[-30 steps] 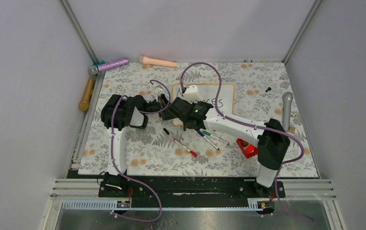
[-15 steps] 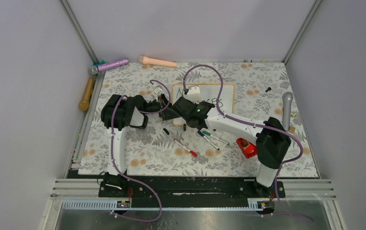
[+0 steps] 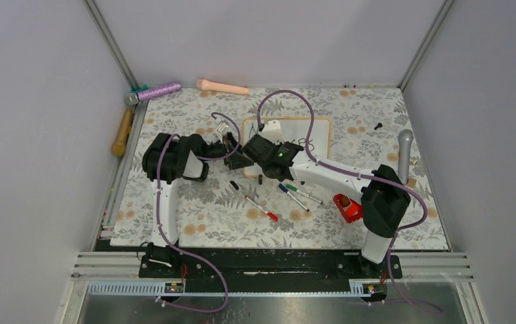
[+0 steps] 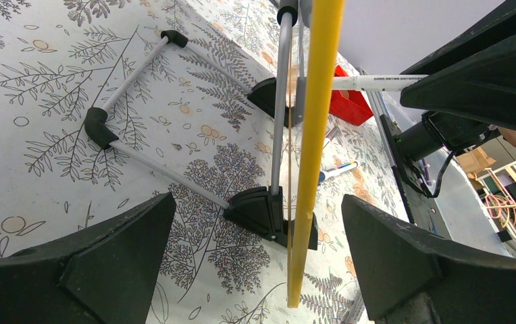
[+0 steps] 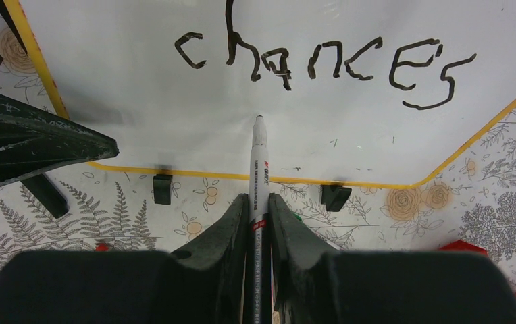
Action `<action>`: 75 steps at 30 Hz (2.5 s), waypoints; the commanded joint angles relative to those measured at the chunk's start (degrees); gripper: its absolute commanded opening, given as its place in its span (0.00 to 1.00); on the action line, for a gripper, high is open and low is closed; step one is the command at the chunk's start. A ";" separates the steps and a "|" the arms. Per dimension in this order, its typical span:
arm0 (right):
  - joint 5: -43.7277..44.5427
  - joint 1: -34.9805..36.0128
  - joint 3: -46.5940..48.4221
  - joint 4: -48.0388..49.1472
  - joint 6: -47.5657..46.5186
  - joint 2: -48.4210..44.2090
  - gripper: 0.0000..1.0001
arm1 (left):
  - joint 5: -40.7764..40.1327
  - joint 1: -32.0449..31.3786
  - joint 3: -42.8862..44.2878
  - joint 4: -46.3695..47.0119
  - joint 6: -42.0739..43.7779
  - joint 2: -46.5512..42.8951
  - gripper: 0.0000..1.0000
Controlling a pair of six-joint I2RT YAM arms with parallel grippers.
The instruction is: Write a sentence on the whiteboard
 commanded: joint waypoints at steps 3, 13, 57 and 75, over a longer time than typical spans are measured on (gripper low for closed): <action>0.53 -0.85 -0.24 1.94 -1.05 -2.10 0.00 | 0.07 -0.13 -0.40 -1.75 -0.51 1.31 0.99; -0.03 -1.86 -0.63 2.39 -1.08 -1.74 0.00 | 0.11 -0.12 -0.35 -1.83 -0.45 1.36 0.99; -4.29 -2.49 -4.13 4.30 -3.03 -3.02 0.00 | 0.04 -0.10 -0.37 -1.78 -0.45 1.31 0.99; -1.85 -4.40 -1.50 3.39 -4.20 -2.97 0.00 | 0.03 -0.11 -0.36 -1.76 -0.40 1.30 0.99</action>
